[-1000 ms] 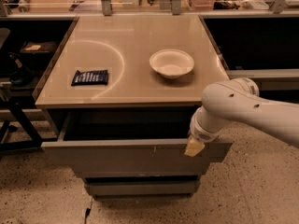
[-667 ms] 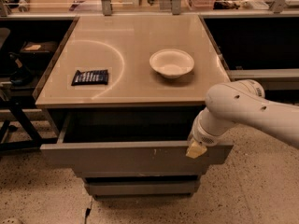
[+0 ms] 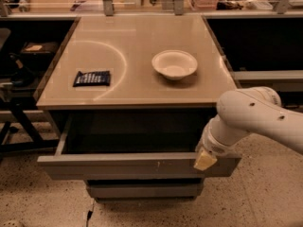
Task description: Open top drawer
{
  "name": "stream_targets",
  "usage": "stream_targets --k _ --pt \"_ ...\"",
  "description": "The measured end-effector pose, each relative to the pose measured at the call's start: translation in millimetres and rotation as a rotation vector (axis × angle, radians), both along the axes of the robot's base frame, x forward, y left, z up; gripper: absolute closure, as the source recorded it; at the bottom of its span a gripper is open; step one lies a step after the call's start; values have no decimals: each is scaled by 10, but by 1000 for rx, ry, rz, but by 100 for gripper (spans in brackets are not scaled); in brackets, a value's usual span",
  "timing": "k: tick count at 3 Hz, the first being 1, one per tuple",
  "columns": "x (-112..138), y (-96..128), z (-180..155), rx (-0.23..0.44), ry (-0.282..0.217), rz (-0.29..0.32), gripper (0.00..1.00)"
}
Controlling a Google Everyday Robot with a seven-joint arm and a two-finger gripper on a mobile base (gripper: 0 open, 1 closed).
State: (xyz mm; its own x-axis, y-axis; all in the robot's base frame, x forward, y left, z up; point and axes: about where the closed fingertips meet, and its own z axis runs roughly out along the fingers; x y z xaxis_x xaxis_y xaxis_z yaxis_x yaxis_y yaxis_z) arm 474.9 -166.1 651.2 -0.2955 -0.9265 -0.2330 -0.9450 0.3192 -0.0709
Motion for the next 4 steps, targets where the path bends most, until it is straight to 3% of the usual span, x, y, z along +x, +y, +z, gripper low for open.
stream_targets --k 1,4 --pt "-170 -44 9 1 24 -20 100" --pt "-306 -78 18 10 43 -49 100"
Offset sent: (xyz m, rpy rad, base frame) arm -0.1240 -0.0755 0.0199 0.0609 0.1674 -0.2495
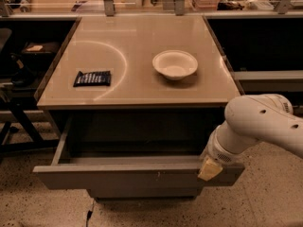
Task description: Open top drawer
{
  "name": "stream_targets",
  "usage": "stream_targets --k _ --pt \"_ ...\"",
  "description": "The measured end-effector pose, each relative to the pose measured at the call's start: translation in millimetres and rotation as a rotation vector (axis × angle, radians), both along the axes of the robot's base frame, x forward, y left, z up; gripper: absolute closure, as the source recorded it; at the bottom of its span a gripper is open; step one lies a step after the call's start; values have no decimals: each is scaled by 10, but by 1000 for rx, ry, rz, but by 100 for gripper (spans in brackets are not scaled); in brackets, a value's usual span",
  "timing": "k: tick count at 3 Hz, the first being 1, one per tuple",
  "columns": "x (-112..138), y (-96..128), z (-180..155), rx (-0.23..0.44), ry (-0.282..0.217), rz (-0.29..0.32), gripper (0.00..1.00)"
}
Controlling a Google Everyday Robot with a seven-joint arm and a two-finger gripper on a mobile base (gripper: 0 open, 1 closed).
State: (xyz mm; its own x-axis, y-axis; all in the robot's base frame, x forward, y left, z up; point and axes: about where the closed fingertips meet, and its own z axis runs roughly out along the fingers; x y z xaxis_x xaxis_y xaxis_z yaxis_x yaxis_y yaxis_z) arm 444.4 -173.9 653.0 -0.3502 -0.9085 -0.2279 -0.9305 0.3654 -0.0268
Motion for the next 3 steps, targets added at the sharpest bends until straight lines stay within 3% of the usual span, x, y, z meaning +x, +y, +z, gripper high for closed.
stream_targets --k 3 --pt "-190 -19 2 -19 32 -24 100"
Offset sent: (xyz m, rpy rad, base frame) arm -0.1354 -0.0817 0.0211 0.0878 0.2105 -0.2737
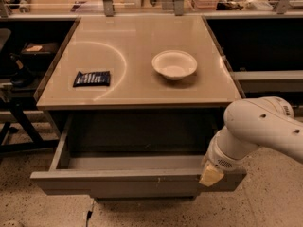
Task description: Open top drawer
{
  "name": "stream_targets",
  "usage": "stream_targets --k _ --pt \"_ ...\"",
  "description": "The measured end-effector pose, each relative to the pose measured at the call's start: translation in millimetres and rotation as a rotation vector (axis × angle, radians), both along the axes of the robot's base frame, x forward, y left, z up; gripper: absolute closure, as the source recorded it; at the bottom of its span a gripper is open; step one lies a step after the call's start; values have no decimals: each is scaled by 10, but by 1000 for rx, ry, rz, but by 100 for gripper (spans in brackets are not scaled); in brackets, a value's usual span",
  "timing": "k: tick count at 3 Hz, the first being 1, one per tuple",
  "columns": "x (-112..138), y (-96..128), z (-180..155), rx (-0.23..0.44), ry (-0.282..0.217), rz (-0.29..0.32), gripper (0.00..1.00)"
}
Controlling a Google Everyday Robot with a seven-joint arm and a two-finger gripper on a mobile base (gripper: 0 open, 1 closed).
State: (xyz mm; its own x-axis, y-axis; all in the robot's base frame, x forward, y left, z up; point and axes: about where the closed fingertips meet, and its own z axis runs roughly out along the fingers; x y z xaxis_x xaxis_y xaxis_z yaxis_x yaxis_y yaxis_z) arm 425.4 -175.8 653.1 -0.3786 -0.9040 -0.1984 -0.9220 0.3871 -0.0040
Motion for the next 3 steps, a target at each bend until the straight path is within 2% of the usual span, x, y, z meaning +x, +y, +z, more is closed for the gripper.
stream_targets --k 2,3 --pt "-235 -24 -6 -20 17 -24 100" --pt "-238 -6 -3 -20 17 -24 100"
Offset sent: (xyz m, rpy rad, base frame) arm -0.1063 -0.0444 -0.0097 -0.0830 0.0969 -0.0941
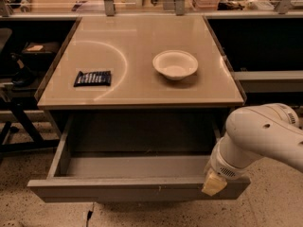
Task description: Open top drawer
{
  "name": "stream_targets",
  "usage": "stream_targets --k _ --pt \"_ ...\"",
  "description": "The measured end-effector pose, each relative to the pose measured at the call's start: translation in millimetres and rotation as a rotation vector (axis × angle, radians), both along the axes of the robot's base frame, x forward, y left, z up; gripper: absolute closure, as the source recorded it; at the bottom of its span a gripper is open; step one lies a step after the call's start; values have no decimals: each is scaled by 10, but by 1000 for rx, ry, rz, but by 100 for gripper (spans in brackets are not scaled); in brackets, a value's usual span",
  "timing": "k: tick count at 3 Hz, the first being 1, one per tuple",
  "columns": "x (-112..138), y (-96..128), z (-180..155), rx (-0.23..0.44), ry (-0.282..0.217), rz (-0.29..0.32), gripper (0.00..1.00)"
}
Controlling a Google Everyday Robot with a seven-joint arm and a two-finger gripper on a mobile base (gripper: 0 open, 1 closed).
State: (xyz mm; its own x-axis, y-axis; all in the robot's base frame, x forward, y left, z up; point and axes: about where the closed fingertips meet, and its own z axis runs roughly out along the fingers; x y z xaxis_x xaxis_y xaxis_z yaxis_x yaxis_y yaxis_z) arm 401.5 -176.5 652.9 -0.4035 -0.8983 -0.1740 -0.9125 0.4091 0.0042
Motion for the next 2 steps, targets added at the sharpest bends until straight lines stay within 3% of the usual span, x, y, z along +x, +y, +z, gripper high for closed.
stream_targets --k 2 --pt "-114 -23 -6 -6 12 -13 100"
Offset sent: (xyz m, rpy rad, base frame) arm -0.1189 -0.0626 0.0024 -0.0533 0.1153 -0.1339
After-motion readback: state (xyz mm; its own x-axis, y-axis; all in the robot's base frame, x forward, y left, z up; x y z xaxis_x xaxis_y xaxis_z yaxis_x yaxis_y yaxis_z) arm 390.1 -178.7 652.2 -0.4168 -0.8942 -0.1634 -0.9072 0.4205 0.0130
